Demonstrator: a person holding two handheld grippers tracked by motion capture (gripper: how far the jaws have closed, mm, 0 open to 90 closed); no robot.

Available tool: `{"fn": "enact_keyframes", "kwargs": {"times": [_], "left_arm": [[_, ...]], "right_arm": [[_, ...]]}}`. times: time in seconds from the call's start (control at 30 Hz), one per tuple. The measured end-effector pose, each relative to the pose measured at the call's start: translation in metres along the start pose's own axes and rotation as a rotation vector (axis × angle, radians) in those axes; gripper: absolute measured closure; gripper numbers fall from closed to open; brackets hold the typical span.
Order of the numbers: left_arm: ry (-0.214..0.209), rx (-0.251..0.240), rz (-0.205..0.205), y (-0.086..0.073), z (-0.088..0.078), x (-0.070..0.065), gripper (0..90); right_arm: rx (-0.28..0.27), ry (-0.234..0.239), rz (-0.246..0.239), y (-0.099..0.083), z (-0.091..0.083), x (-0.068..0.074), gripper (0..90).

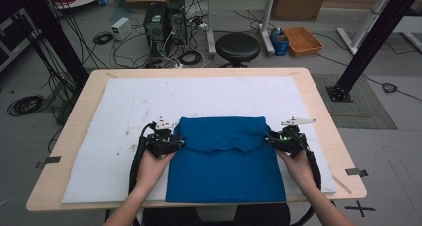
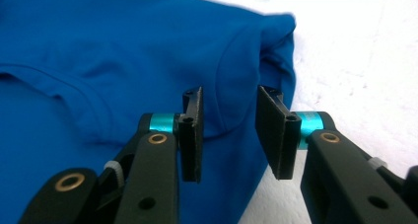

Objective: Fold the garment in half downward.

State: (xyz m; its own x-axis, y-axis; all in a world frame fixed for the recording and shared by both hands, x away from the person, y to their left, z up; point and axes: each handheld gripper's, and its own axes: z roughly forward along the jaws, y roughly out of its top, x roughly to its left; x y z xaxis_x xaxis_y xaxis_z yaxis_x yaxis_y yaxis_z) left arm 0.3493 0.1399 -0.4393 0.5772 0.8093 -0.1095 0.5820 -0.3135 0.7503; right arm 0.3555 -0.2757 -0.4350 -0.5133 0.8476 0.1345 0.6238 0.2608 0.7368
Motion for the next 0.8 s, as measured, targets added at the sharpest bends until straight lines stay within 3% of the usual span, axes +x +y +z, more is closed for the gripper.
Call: {"fn": "enact_keyframes", "kwargs": {"times": [0.1,0.23,0.33,0.8], "left_arm": [[-0.001,0.01,0.019,0.0,0.003,-0.002,72.6],[0.011,0.009,0.03,0.0,0.005,-0.002,81.9],[0.007,-0.003,0.024,0.001,0.003,-0.002,86.7],[-0.056,-0.038,-0.015,0.0,-0.018,-0.002,87.2]], "right_arm": [[0.035,0.011,-0.009,-0.001,0.009,0.001,74.1],[0.047,0.006,-0.063,-0.001,0.012,0.006,87.6],[0.032,0.015,-0.073,-0.001,0.009,0.007,89.0],[-0.021,0.051,-0.066,0.0,-0.016,0.007,90.0]]}}
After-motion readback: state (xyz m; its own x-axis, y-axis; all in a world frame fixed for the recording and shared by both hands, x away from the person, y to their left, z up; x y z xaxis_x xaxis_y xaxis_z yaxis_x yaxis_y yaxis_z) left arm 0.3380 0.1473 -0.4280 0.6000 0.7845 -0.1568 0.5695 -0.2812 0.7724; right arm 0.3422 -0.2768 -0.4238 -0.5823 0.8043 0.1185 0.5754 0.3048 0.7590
